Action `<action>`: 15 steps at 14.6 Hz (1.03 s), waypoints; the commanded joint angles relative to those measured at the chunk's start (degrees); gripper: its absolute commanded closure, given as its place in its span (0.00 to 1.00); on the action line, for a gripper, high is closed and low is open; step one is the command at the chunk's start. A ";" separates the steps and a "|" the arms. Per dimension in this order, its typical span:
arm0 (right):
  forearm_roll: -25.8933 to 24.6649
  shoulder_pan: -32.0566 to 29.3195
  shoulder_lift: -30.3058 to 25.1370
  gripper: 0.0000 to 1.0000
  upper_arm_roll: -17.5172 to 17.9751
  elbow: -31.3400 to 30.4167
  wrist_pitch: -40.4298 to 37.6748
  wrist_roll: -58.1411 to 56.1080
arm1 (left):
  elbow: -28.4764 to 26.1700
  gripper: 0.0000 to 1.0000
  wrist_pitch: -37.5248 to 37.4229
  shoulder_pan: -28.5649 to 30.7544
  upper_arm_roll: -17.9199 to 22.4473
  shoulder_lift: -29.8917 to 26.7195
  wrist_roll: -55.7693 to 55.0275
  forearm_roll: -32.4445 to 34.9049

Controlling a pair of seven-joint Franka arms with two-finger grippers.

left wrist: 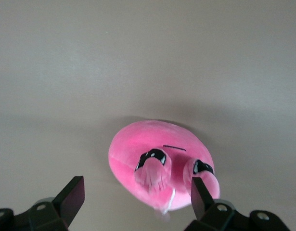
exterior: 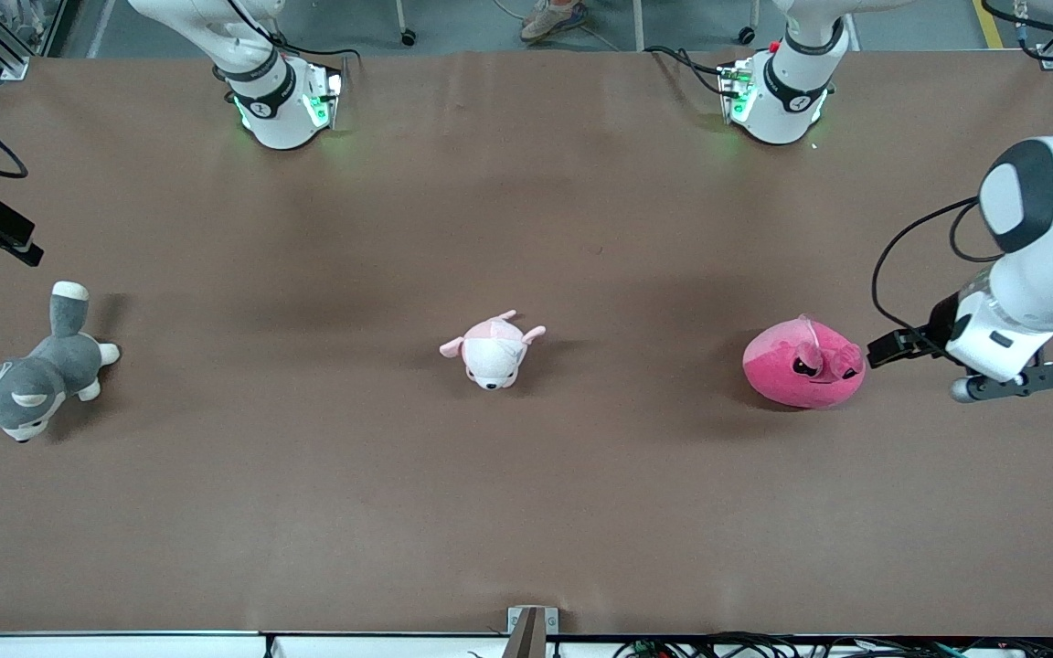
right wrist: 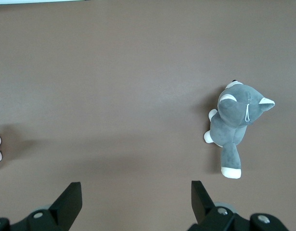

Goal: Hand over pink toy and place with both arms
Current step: 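Reach the left gripper down to the pink plush toy, then close the left gripper on the pink plush toy's ear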

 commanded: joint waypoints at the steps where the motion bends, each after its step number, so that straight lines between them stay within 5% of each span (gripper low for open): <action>1: -0.44 -0.84 -1.58 0.00 0.58 -1.88 1.03 -0.33 | -4.79 0.20 5.48 0.14 -0.28 -0.80 -0.54 -0.11; 8: -0.53 -0.84 -1.58 0.00 0.58 -1.97 0.85 -0.41 | -5.77 0.39 5.49 -0.47 -0.99 1.13 -0.63 -0.20; 13: -0.53 -0.84 -1.58 0.00 0.58 -1.88 1.03 -0.41 | -5.50 0.94 5.49 -0.56 -1.34 1.92 -0.63 -0.29; 15: -0.53 -0.84 -1.58 0.00 0.58 -1.97 0.94 -0.41 | -5.15 0.99 5.31 -0.56 -1.43 1.57 -0.63 -0.29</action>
